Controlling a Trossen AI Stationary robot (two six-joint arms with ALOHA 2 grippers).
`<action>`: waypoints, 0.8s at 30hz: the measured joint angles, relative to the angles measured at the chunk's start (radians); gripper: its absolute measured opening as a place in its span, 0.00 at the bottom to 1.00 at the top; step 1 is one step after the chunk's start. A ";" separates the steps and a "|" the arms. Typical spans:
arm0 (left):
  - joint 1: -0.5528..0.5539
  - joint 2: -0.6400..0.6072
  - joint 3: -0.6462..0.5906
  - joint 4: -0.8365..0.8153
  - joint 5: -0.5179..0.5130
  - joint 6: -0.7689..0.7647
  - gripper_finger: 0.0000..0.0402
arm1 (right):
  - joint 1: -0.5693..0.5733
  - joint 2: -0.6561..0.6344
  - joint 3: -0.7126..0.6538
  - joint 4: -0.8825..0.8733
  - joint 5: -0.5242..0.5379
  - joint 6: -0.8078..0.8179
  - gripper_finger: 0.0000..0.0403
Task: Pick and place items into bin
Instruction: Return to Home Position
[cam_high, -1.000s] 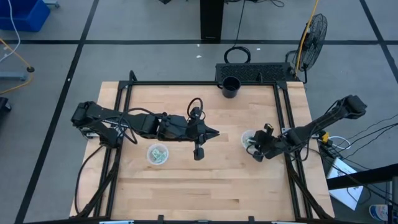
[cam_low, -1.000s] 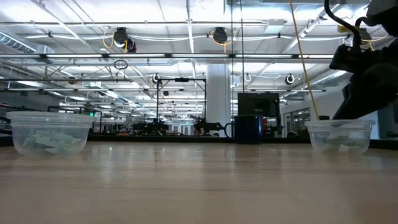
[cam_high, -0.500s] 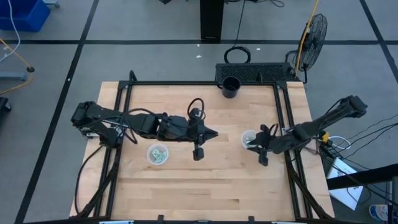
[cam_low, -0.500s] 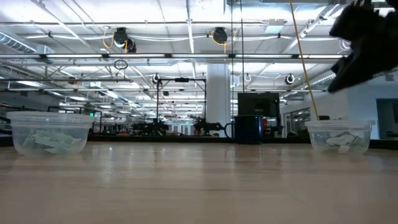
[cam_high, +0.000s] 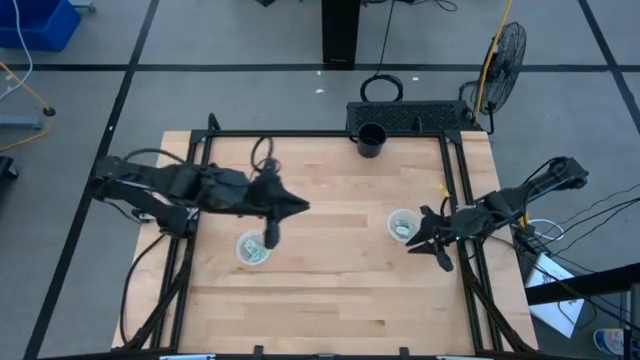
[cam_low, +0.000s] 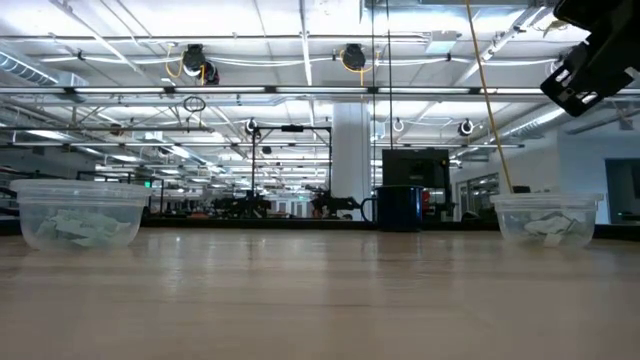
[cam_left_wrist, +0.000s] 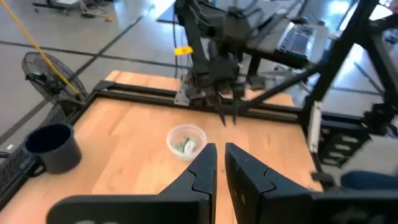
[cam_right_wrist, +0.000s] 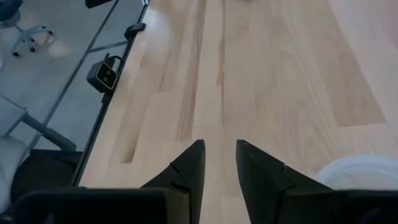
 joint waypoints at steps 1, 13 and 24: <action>-0.011 -0.017 0.000 -0.020 -0.001 0.000 0.09 | 0.000 -0.014 0.000 -0.015 0.000 0.001 0.21; -0.093 -0.183 -0.001 -0.179 -0.195 -0.062 0.09 | -0.001 -0.317 0.000 -0.124 -0.075 -0.022 0.20; -0.088 -0.403 -0.176 -0.135 -0.250 -0.098 0.09 | -0.001 -0.531 -0.057 -0.128 -0.077 -0.129 0.20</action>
